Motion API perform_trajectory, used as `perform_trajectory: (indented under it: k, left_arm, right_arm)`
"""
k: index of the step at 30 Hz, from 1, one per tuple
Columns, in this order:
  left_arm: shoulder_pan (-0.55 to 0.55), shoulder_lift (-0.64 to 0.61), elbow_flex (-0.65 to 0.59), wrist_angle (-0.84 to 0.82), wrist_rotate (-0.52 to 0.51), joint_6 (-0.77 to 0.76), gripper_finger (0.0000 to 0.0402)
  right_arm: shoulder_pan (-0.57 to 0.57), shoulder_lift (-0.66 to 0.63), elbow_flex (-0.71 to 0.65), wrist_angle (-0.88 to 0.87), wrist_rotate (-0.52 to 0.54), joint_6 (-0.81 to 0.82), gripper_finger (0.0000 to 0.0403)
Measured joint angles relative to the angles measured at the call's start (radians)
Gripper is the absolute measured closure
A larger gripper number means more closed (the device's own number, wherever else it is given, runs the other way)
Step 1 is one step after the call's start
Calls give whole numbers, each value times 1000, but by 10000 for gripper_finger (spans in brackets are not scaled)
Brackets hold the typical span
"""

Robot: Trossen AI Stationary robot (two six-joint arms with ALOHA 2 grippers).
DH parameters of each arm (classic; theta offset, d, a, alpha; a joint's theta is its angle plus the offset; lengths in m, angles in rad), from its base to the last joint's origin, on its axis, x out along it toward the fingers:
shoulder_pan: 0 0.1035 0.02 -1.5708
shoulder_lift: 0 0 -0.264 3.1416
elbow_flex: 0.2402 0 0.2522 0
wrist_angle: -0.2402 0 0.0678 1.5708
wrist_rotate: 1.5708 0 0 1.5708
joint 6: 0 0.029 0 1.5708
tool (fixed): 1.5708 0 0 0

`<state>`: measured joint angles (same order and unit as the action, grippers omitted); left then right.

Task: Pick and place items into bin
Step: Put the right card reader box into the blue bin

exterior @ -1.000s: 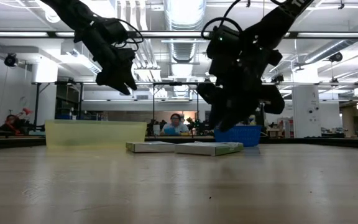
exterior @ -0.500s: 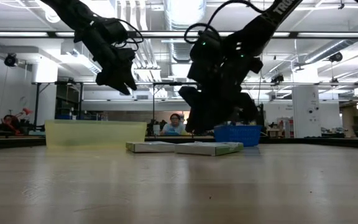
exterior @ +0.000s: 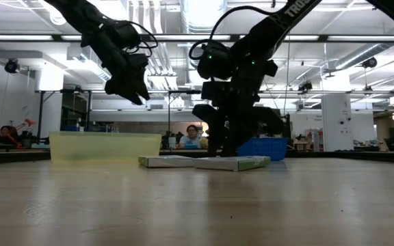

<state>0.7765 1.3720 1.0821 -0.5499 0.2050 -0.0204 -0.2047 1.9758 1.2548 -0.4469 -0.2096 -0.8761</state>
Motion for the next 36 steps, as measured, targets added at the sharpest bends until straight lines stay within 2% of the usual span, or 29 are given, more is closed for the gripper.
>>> perform_trajectory:
  k: [5,10,17,27,36]
  left_arm:
    - [0,0,-1,0,0,0,191]
    - [0,0,-1,0,0,1,191]
    - [0,0,-2,-1,0,1,191]
    - [0,0,-2,0,0,1,191]
    - [0,0,-2,0,0,1,191]
  right_arm:
    - [0,9,8,0,-1,-70,229]
    - [-1,34,24,-32,-8,-98,231]
    - [-2,62,34,-114,-89,-90,279]
    - [-5,65,50,-138,-87,-93,368]
    - [-5,61,49,-146,-87,-53,388]
